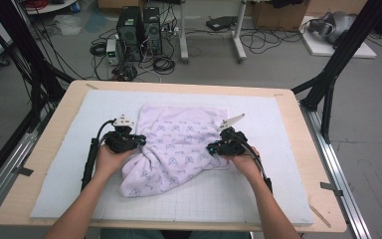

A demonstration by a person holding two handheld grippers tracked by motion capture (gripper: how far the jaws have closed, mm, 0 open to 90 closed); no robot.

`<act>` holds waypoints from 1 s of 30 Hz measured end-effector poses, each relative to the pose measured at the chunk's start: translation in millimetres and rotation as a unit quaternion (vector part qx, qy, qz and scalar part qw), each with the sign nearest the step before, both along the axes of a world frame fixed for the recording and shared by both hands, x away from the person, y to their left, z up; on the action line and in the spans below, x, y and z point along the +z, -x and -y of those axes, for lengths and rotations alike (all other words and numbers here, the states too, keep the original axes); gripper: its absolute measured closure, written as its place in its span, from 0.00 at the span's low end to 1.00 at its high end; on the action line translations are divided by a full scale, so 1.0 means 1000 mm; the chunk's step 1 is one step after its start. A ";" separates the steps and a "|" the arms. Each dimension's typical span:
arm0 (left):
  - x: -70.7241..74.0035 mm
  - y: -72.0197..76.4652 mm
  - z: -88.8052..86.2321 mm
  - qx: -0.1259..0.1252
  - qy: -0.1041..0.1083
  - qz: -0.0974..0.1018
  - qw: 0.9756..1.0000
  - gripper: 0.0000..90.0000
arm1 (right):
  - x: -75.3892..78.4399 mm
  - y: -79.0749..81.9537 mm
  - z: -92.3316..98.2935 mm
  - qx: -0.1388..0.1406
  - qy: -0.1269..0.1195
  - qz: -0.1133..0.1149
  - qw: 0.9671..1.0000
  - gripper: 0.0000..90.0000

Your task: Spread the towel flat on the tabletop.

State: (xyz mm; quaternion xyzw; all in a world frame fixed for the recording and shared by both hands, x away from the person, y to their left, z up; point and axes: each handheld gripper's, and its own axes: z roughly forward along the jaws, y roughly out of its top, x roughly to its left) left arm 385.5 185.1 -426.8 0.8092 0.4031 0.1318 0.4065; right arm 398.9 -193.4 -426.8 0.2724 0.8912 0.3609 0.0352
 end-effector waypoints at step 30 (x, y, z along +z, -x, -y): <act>0.012 0.099 0.009 -0.149 -0.025 0.026 0.988 0.55 | 0.004 0.089 -0.007 0.048 -0.025 0.080 0.995 0.59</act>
